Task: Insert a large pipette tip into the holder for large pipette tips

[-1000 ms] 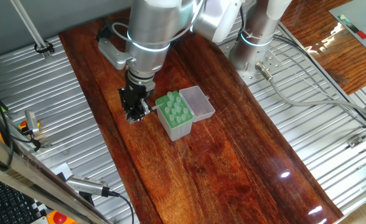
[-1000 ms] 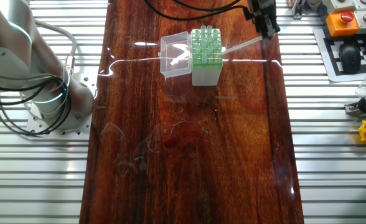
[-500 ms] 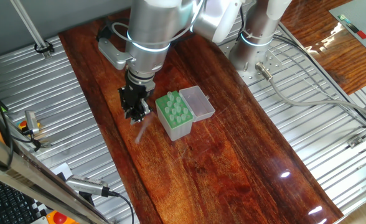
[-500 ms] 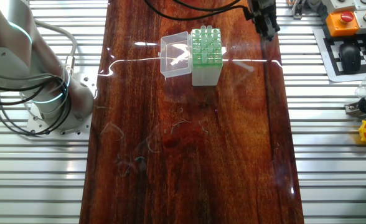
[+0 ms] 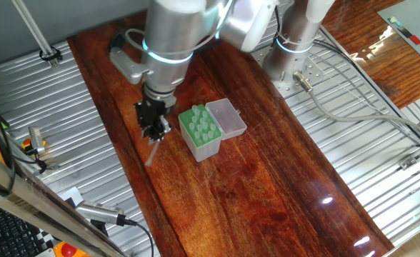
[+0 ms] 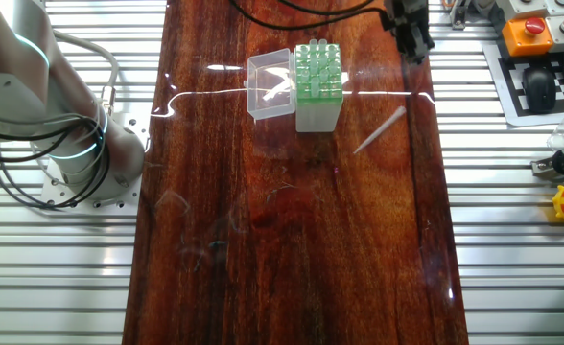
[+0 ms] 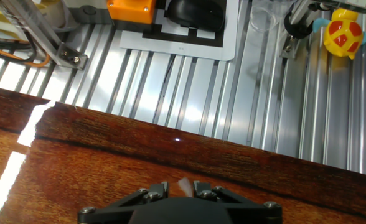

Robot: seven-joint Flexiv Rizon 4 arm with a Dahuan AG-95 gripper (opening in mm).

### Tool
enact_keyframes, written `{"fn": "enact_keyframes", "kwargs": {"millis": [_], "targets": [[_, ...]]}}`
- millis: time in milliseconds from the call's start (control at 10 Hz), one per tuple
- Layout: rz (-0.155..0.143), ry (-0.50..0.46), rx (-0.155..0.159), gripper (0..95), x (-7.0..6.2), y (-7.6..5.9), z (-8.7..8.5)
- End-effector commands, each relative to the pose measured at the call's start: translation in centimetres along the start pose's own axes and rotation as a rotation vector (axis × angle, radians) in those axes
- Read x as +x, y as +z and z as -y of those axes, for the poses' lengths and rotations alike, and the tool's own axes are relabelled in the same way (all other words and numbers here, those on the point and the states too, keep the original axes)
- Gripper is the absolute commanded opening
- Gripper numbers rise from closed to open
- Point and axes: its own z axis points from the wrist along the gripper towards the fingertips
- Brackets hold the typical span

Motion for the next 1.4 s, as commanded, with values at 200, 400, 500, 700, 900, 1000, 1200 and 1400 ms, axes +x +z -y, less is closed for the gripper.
{"fn": "enact_keyframes", "kwargs": {"millis": [200,400,500,700,900,1000,1200,1400], "targets": [[-0.066,-0.086,-0.020,19.0,-0.5,2.3,1.4],[-0.198,-0.162,-0.063,0.0,-0.6,4.6,2.7],[-0.263,-0.191,-0.085,0.0,-0.5,5.5,3.1],[-0.332,-0.196,-0.098,0.0,-0.5,6.1,3.4],[-0.359,-0.227,-0.084,0.0,-0.5,6.1,3.4],[-0.362,-0.238,-0.087,0.0,-0.5,6.1,3.4],[-0.364,-0.233,-0.087,0.0,-0.5,6.1,3.4],[-0.360,-0.219,-0.085,0.0,-0.5,6.1,3.4]]}}
